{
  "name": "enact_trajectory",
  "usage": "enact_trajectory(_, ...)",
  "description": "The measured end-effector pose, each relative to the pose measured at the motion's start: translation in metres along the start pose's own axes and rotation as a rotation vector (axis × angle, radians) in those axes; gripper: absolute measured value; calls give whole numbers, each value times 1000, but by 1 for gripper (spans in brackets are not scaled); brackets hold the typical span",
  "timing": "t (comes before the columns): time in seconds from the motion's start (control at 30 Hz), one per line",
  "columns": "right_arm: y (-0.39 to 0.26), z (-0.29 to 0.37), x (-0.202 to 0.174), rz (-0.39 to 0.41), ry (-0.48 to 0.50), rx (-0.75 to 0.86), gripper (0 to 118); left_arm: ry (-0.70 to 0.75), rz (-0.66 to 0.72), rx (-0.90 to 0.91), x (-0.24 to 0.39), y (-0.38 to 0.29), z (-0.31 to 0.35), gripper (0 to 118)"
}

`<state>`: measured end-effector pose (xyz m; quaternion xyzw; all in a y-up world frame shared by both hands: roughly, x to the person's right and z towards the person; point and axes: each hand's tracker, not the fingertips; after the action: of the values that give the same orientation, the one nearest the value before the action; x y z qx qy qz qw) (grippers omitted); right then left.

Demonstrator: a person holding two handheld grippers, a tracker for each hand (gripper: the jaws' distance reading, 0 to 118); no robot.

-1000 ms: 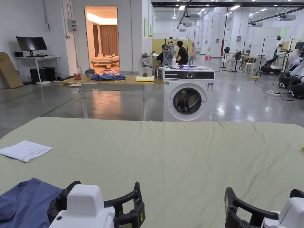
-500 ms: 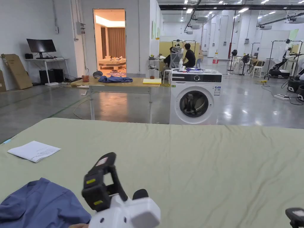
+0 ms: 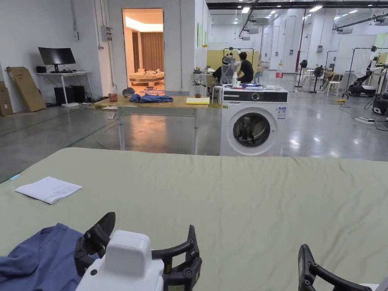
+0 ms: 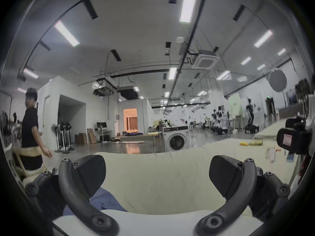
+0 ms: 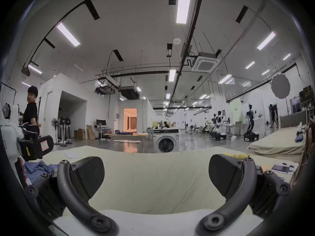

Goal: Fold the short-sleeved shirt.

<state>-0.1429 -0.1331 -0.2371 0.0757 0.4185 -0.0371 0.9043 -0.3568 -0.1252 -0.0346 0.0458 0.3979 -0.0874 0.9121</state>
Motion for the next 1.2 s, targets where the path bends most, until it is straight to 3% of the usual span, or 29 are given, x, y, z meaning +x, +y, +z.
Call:
enact_trajectory(0.27,1,1,5,3,8,13,118,2,132,-1,-1,3,3,109)
enact_trajectory(0.4,3,3,3,34,14,-27,118,15,126,-9,-2,2,2,109)
enact_trajectory(0.8,3,2,7,-27,-7,-40,118,-6,111,-37,2,-1,4,109)
enact_trajectory(0.93,2,2,9,-13,-3,-53,117,-4,110,-61,3,-1,3,109)
enact_trajectory(0.97,1,3,8,2,-10,-48,113,-2,108,-63,3,-1,3,109)
enact_trajectory(1.0,1,5,8,16,-22,-36,101,-4,105,-62,3,-1,4,107)
enact_trajectory(1.03,1,6,8,20,-27,-30,61,-2,98,-55,3,-1,6,85)
enact_trajectory(1.07,1,7,7,26,-36,-15,14,1,87,-49,4,-1,7,48)
enact_trajectory(1.1,2,5,8,31,-45,-21,0,3,67,-39,4,0,7,7)
enact_trajectory(1.13,3,3,10,30,-56,-37,0,26,39,-57,5,1,5,0)
enact_trajectory(1.2,2,-4,15,-28,-48,-57,0,6,50,-55,3,4,8,0)
